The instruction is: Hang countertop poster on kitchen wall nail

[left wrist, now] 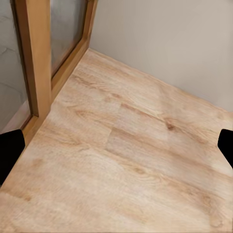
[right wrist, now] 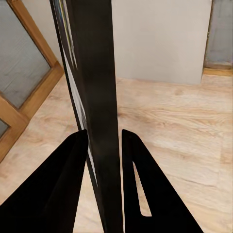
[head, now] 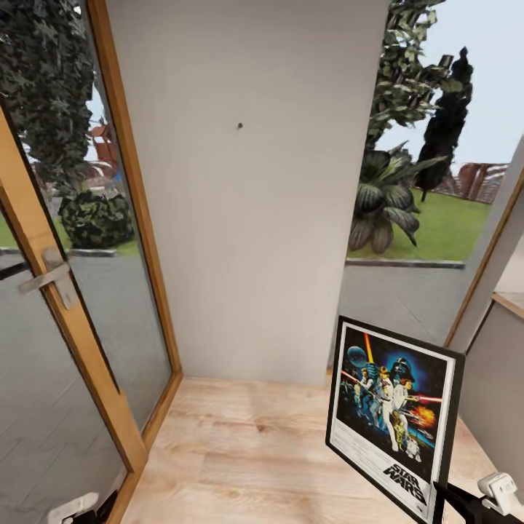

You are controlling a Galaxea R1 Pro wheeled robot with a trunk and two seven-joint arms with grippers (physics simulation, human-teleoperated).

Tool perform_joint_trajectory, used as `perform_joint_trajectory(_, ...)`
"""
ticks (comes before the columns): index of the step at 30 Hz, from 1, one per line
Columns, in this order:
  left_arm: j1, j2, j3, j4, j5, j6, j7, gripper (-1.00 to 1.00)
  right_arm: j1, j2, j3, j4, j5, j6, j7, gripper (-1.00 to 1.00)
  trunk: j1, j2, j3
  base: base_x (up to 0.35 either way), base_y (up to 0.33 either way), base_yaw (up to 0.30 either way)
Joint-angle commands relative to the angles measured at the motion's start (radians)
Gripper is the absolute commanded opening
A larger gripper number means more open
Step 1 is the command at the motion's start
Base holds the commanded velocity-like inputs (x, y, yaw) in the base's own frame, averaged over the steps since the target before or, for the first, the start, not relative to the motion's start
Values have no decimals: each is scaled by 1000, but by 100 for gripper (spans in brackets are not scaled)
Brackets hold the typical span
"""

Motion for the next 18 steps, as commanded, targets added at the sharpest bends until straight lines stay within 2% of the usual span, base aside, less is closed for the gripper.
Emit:
perform_joint_trajectory(1,-1,0,-8,0,11,-2,-4,100,-1,0,-3,0,7,-9,4,-100,1,-2,-2,337,0,0)
perform_joint_trajectory(18,-1,0,-8,0,11,-2,-4,100,-1,0,-3,0,7,-9,4,-100,1,-2,-2,337,0,0)
